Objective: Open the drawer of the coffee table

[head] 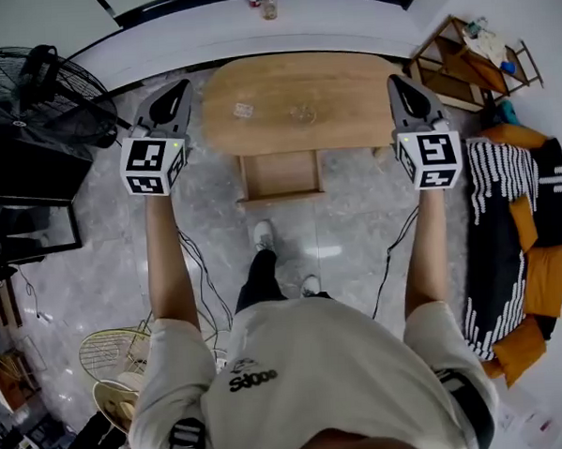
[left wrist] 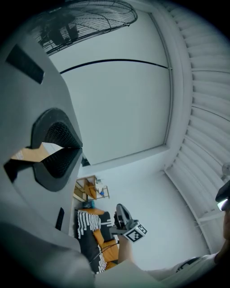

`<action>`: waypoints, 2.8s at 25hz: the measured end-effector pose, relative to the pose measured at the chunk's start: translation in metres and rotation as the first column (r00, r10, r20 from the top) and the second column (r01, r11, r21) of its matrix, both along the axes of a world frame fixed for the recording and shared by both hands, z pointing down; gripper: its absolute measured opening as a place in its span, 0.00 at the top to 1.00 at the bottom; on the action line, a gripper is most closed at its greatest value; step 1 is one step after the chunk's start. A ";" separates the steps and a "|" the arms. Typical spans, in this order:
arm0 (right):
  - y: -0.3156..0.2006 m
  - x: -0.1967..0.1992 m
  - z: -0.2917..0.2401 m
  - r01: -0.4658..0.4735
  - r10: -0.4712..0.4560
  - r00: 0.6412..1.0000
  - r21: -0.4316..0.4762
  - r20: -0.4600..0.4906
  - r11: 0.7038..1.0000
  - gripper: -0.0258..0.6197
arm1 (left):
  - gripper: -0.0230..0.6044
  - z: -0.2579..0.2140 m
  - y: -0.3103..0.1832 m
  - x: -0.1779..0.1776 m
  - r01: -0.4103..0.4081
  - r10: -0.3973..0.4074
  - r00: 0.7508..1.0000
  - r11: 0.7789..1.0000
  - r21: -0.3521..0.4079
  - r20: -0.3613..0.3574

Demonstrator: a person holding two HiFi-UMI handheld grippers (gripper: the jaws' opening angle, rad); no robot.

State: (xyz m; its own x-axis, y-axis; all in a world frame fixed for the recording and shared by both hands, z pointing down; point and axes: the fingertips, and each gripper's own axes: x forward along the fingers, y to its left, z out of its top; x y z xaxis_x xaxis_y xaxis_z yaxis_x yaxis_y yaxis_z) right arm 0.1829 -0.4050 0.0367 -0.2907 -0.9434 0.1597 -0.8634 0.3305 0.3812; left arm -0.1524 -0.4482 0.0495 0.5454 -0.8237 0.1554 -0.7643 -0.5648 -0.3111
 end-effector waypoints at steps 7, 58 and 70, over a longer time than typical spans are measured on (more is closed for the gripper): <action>0.048 0.007 -0.040 0.001 -0.002 1.000 0.036 0.014 0.999 0.95 | 0.93 -0.042 0.059 0.013 0.010 -0.010 1.000 0.999 0.047 0.016; 0.316 -0.081 -0.114 0.114 -0.120 0.992 0.101 0.051 0.988 0.95 | 0.93 -0.109 0.350 -0.038 0.013 -0.012 1.000 0.994 0.112 -0.010; 0.315 -0.102 -0.109 0.092 -0.093 0.996 0.090 0.001 0.992 0.95 | 0.93 -0.105 0.343 -0.051 -0.042 0.044 0.999 0.993 0.112 -0.015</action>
State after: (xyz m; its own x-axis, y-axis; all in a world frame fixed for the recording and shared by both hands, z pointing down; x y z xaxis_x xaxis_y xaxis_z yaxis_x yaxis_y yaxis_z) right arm 0.0807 -0.0904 -0.0718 -0.3781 -0.9229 0.0735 -0.8325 0.3736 0.4091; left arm -0.2031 -0.1047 -0.0556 0.5822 -0.8113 0.0541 -0.7461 -0.5595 -0.3609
